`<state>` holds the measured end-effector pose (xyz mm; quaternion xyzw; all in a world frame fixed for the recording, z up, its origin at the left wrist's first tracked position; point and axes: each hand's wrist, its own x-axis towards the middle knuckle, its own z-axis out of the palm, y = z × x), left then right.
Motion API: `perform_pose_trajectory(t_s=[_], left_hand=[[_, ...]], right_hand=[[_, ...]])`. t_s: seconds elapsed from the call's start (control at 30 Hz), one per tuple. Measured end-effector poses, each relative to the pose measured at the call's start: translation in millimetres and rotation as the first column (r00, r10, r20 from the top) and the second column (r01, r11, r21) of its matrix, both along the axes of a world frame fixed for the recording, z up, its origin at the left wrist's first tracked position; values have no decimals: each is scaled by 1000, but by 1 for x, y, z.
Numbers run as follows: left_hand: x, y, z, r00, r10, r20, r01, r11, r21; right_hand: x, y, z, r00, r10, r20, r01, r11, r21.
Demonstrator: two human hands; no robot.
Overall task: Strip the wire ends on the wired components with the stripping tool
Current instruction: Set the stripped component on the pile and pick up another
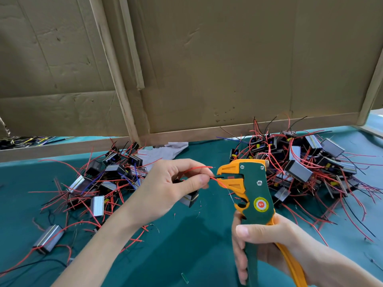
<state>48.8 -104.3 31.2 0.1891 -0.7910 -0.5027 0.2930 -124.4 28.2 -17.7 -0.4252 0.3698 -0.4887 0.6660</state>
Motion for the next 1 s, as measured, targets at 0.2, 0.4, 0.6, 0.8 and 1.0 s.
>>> perform_pose_trajectory(t_s=[0.2, 0.4, 0.6, 0.8, 1.0], left_hand=[[-3, -5, -10, 1000, 2, 9, -2, 1000, -29], [-10, -6, -20, 998, 53, 19, -52, 998, -43], [-12, -5, -13, 990, 108, -89, -111, 993, -39], [-16, 1, -13, 974, 128, -186, -134, 991, -22], [-19, 7, -16, 967, 165, -192, -178, 982, -54]], right_hand=[[13, -1, -10, 974, -227, -19, 228, 973, 41], [12, -8, -9, 969, -181, 169, 165, 981, 104], [8, -8, -7, 976, -153, 156, 143, 987, 74], [9, -7, -6, 988, -78, 132, 73, 997, 40], [8, -7, -6, 986, -89, 138, 87, 996, 24]])
